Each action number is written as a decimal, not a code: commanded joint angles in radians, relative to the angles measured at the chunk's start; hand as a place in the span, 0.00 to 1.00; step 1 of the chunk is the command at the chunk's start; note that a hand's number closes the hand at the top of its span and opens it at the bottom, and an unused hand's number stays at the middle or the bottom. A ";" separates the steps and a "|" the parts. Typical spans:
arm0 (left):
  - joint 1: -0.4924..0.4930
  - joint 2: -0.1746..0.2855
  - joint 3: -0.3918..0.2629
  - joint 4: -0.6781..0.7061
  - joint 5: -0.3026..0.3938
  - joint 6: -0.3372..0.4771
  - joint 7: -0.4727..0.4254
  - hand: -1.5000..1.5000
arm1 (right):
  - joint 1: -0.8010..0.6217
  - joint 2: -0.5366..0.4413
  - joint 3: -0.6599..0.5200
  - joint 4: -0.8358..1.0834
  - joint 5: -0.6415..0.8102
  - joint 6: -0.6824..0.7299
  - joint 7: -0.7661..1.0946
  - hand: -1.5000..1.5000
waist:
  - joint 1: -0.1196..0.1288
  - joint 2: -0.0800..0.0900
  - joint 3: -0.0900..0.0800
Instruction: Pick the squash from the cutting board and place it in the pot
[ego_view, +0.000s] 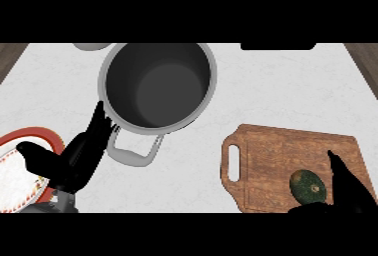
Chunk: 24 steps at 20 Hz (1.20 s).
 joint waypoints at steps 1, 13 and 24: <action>-0.046 -0.020 -0.010 0.113 0.020 -0.036 0.050 0.50 | -0.035 0.055 0.004 0.022 0.021 0.016 0.092 0.00 | -0.008 0.011 -0.007; 0.002 -0.050 -0.025 0.059 -0.026 -0.037 0.048 0.50 | -0.038 0.140 0.143 0.092 0.161 -0.066 -0.111 1.00 | -0.001 0.010 -0.007; -0.036 -0.054 0.003 0.065 -0.007 -0.043 0.094 0.50 | -0.117 0.236 0.524 0.135 0.434 -0.003 -0.114 1.00 | -0.007 0.008 -0.007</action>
